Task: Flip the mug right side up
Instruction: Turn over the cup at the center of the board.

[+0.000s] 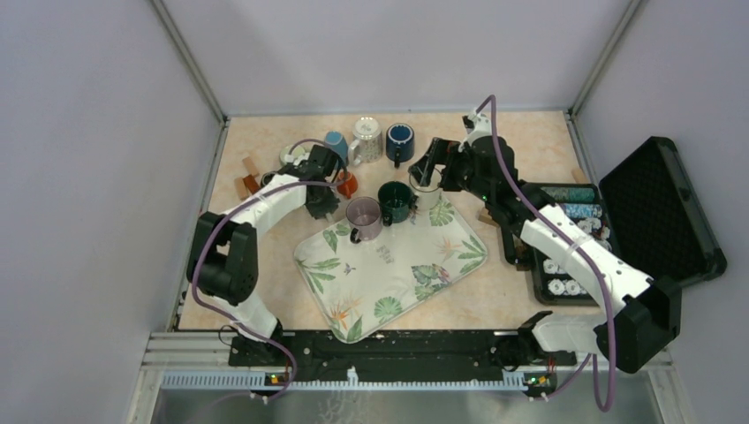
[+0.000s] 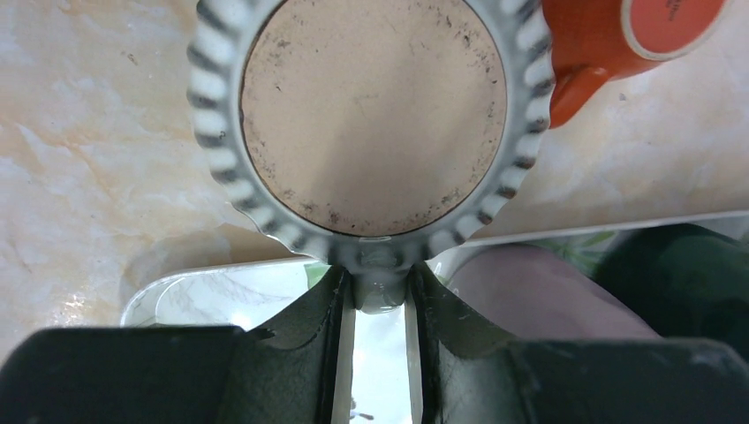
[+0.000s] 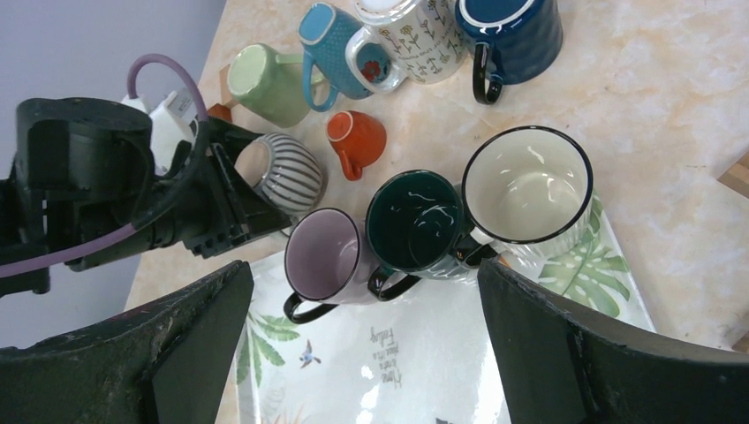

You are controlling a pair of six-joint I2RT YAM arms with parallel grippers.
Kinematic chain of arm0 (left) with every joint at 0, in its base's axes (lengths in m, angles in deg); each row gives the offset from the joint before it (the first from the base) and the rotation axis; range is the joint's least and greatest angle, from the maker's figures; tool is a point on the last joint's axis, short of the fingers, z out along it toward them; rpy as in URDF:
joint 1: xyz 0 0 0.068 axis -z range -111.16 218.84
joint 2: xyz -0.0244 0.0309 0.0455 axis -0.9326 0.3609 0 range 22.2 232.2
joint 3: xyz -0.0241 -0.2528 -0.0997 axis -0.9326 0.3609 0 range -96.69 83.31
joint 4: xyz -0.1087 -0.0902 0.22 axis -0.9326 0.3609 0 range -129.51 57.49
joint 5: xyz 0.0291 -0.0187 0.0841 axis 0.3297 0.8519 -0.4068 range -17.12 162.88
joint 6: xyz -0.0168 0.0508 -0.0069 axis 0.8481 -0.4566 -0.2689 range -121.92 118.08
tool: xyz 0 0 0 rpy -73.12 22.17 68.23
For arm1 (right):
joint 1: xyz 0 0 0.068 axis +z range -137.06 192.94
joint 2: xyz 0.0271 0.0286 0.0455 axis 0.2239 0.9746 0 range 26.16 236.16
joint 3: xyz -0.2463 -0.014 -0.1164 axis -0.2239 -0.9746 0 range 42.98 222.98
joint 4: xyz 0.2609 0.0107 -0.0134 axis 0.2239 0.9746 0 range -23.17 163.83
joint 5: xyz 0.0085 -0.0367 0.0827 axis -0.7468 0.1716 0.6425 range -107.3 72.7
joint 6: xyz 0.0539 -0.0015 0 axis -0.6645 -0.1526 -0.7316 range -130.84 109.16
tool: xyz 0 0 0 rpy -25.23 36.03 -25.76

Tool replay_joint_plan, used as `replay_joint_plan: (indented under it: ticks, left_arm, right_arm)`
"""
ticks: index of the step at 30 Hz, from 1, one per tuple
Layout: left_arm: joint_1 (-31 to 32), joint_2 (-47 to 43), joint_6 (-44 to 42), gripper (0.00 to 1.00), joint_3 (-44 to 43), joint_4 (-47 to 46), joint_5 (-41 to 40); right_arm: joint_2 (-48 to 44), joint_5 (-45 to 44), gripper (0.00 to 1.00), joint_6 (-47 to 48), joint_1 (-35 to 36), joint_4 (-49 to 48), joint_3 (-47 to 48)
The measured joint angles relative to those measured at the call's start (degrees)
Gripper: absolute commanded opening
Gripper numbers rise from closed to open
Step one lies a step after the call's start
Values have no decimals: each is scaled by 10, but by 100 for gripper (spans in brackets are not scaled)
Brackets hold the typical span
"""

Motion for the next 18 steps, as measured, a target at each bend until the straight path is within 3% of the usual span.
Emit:
replay_joint_plan:
  ticks: [18]
  left_arm:
    - [0, -115, -87, 0, 21, -22, 16]
  right_arm:
    - [18, 6, 99, -10, 0, 0, 0]
